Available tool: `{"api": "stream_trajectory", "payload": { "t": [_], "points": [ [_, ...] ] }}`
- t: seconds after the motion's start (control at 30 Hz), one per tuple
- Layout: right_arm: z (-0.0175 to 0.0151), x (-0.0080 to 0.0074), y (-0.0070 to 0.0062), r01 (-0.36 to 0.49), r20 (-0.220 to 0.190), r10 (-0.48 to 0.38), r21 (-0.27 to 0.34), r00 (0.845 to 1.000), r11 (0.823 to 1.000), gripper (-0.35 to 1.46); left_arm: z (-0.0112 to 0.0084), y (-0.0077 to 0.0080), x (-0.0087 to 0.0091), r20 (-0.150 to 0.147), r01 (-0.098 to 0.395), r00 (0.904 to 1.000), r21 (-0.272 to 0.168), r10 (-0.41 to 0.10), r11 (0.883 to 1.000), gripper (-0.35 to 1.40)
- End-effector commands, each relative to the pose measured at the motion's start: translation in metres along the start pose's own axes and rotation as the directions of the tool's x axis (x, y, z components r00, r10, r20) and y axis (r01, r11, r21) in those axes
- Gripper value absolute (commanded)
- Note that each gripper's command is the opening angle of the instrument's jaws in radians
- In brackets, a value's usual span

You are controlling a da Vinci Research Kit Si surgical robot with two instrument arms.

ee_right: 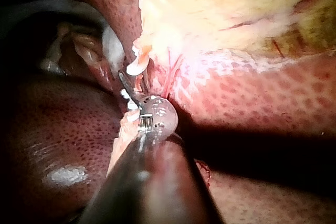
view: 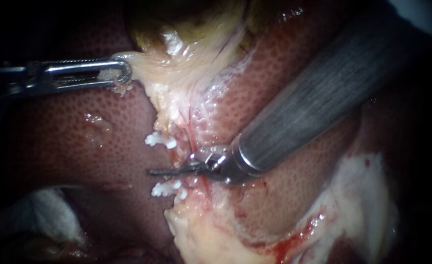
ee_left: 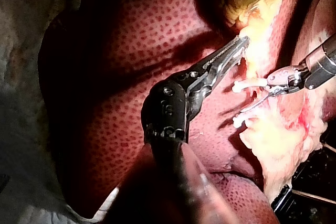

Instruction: Go back from the cut left tube

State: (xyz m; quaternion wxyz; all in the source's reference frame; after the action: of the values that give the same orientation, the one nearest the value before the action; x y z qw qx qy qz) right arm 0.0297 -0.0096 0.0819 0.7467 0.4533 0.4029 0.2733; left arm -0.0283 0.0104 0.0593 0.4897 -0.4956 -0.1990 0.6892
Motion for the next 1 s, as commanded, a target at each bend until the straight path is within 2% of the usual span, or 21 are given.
{"api": "stream_trajectory", "payload": {
  "t": [0.03, 0.27, 0.37, 0.4, 0.5, 0.57, 0.7, 1.0],
  "points": [
    [0.0000, 0.0000, 0.0000, 0.000, 0.001, 0.000, 0.001, 1.000, 1.000, -0.35, 0.0000, 0.0000, 0.0000, 0.000, 0.000, 1.0000, 0.000, 0.000, 1.000, -0.35],
    [0.0000, 0.0000, -0.0001, 0.001, -0.004, -0.001, 0.004, 1.000, 1.000, -0.35, 0.0000, 0.0000, -0.0001, 0.000, -0.001, 1.0000, 0.000, 0.001, 1.000, -0.35],
    [0.0000, 0.0000, -0.0001, 0.001, -0.027, -0.001, -0.018, 1.000, 1.000, -0.35, 0.0000, 0.0000, -0.0001, 0.000, -0.001, 1.0000, 0.000, 0.001, 1.000, -0.35],
    [0.0000, 0.0000, -0.0002, 0.042, -0.039, -0.043, -0.033, 0.998, 0.999, 0.14, 0.0001, 0.0000, -0.0001, 0.000, -0.001, 1.0000, 0.000, 0.001, 1.000, -0.35],
    [0.0001, 0.0002, -0.0003, 0.073, -0.069, -0.076, -0.045, 0.995, 0.996, 0.99, 0.0001, 0.0000, -0.0001, 0.000, -0.001, 1.0000, 0.000, 0.001, 1.000, -0.35],
    [0.0003, 0.0003, -0.0003, 0.087, -0.080, -0.091, -0.046, 0.993, 0.995, 1.18, 0.0001, 0.0000, -0.0001, 0.000, -0.001, 1.0000, 0.000, 0.001, 1.000, -0.35],
    [0.0004, 0.0003, -0.0005, 0.092, -0.087, -0.096, -0.048, 0.992, 0.995, 1.30, 0.0001, 0.0000, -0.0001, 0.000, -0.001, 1.0000, 0.000, 0.001, 1.000, -0.35],
    [0.0004, 0.0003, -0.0007, 0.098, -0.089, -0.102, -0.047, 0.991, 0.994, 1.35, 0.0001, -0.0001, -0.0001, 0.000, -0.001, 1.0000, 0.000, 0.001, 1.000, -0.35]
  ]
}}
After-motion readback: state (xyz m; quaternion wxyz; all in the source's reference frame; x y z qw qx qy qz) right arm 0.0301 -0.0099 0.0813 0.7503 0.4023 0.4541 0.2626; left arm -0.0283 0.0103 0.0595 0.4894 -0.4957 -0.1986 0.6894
